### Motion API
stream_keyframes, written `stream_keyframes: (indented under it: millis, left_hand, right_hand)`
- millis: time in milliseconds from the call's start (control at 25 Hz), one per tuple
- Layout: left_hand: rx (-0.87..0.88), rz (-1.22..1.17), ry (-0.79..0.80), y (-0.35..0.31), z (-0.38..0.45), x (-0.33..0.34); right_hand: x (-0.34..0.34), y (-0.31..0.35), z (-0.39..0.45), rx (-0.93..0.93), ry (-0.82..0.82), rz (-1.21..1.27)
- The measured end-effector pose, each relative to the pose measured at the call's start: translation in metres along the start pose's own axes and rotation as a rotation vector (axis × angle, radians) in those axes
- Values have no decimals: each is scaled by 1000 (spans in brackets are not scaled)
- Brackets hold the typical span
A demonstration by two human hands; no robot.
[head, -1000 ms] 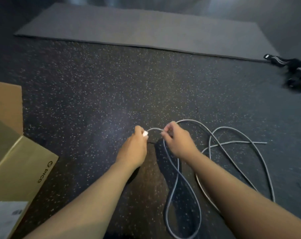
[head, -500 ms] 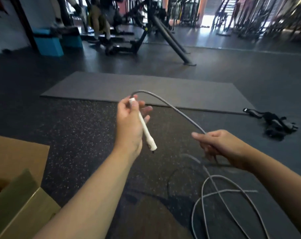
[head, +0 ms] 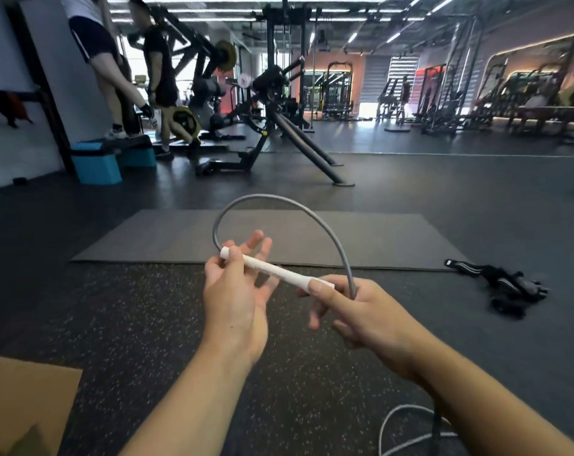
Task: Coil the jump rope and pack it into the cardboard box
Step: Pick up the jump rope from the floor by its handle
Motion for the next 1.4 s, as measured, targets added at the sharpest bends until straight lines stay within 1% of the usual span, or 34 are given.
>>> stream_keyframes:
  millis: [40, 80, 120, 160, 200, 240, 280, 320, 360, 400, 440, 480, 560, 680, 760, 800, 840, 880, 920, 960, 1040, 1080, 1120, 1160, 1240, 1280, 1320, 1360, 1400]
  left_hand:
    - [80, 159, 15, -14, -3, -3]
    - [247, 395, 31, -38, -5, -3]
    - [489, 657, 105, -66, -11, 9]
    - [760, 894, 270, -88, -24, 37]
    - [938, 1098, 533, -93, -44, 76]
    - [979, 1272, 828, -82, -60, 108]
    - [898, 1417, 1070, -62, -67, 129]
    - [755, 1524, 1208, -43, -64, 139]
    - [613, 1577, 1256, -32, -59, 144]
    - [495, 1579, 1254, -25, -50, 144]
    - [412, 1559, 1243, -20, -43, 143]
    - [364, 1537, 1248, -14, -40, 140]
    - [304, 1432, 1284, -6, -42, 133]
    - [235, 1230, 1272, -11, -49, 135]
    - [260, 1227, 1274, -14, -49, 135]
    - [254, 1240, 1279, -13, -46, 132]
    - [200, 1242, 1282, -11, -44, 128]
    - [106, 1215, 1276, -8, -41, 123]
    - [-5, 1180, 1259, -5, -39, 118]
    - [-83, 1173, 1253, -3, -37, 115]
    - [-122, 1199, 1288, -2, -35, 117]
    - [-125, 1189, 1299, -2, -36, 121]
    - [-128, 1173, 1301, -3, -35, 126]
    - [-116, 1175, 1292, -7, -32, 130]
    - [-1, 1230, 1266, -23, -22, 139]
    - [61, 1210, 1221, -32, -15, 141]
    - [84, 1116, 1148, -42, -8, 143]
    - [67, 966, 1062, -49, -3, 143]
    - [29, 794, 988, -50, -2, 143]
  right_hand:
    - [-10, 8, -1, -17, -30, -73]
    - [-20, 16, -2, -28, -56, -197]
    - [-29, 26, -3, -35, -67, -350]
    - [-35, 36, -3, -46, -68, -508]
    - [-37, 46, -3, -61, -56, -643]
    - [-36, 54, -3, -81, -35, -748]
    - [-35, 62, -3, -97, -15, -821]
    - [-33, 69, -4, -108, 1, -866]
    - [-33, 74, -5, -117, 16, -877]
    - [-33, 77, -7, -127, 23, -855]
    - [-36, 80, -10, -135, 16, -803]
    - [-39, 83, -12, -147, 3, -743]
    - [-42, 86, -15, -164, -13, -627]
    - [-49, 87, -17, -148, 10, -329]
    - [-55, 87, -23, -148, 56, -200]
    - [-59, 88, -26, -161, 47, -202]
    - [-64, 90, -27, -178, 10, -250]
    - [-68, 92, -28, -193, -47, -328]
    - [-72, 93, -27, -191, -118, -438]
    - [-75, 93, -26, -176, -198, -598]
    - [-74, 95, -21, -151, -319, -946]
    - [-72, 95, -17, -133, -315, -1009]
    - [-71, 94, -13, -105, -268, -974]
    - [-75, 92, -9, -74, -201, -855]
    - [-94, 89, -5, 16, -115, -575]
    - [-107, 86, -5, 67, -118, -494]
    - [-119, 80, -7, 111, -131, -413]
    - [-126, 73, -8, 148, -138, -292]
    - [-126, 65, -9, 169, -124, -117]
Point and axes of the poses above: each hand's wrist, its own z-axis towards the middle knuckle, its own x-axis out of the palm, y = z × x, the point moved 10 cm from there along z, towards the middle knuckle, and after that the axes turned 8 degrees about x, right-handed, at the moved point
